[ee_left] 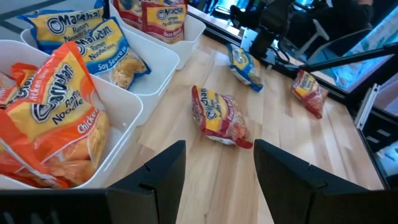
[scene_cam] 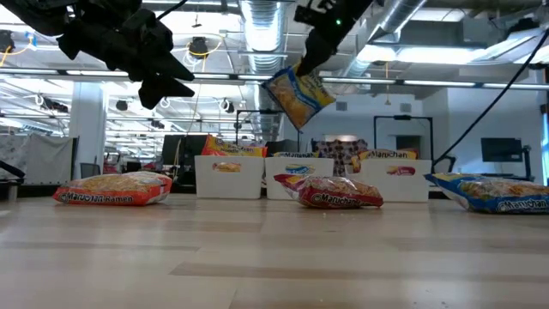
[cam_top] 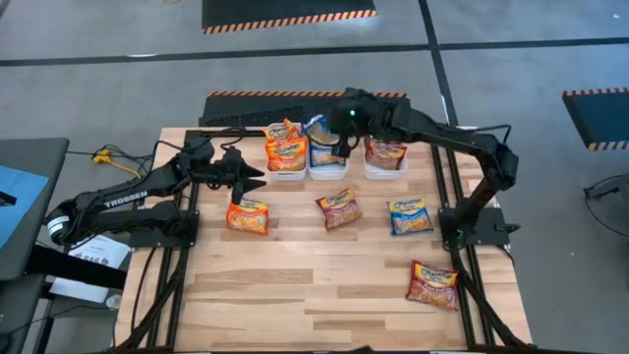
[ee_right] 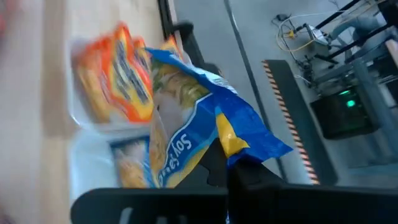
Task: Sort Maruchan noodles
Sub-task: Put the blue noodle pack into the middle white bin
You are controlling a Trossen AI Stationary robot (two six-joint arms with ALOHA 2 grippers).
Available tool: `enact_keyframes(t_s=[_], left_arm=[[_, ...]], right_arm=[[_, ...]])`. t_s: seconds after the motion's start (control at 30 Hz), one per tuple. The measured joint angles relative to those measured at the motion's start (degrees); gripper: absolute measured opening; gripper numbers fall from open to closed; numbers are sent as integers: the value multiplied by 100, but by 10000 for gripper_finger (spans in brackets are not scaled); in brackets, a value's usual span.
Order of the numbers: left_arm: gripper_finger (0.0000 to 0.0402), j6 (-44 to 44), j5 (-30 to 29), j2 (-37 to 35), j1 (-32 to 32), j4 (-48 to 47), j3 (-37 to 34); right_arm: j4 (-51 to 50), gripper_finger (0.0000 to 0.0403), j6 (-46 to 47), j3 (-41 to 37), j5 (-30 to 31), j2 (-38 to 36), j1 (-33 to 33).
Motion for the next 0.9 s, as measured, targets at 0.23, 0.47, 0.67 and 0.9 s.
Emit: enact_keyframes(t_s=[0.23, 0.47, 0.67, 0.9], left_arm=[[178, 0, -27, 2, 0, 13, 0], [178, 180, -78, 0, 0, 5, 0], [178, 267, -118, 1, 0, -10, 0], [178, 403, -160, 0, 0, -133, 0]], right_arm=[[-337, 4, -687, 696, 22, 654, -492], [-1907, 5, -717, 2357, -6, 1782, -622], [-3049, 5, -715, 3215, -38, 2573, -452], [-3714, 5, -743, 3397, 23, 3012, -260]])
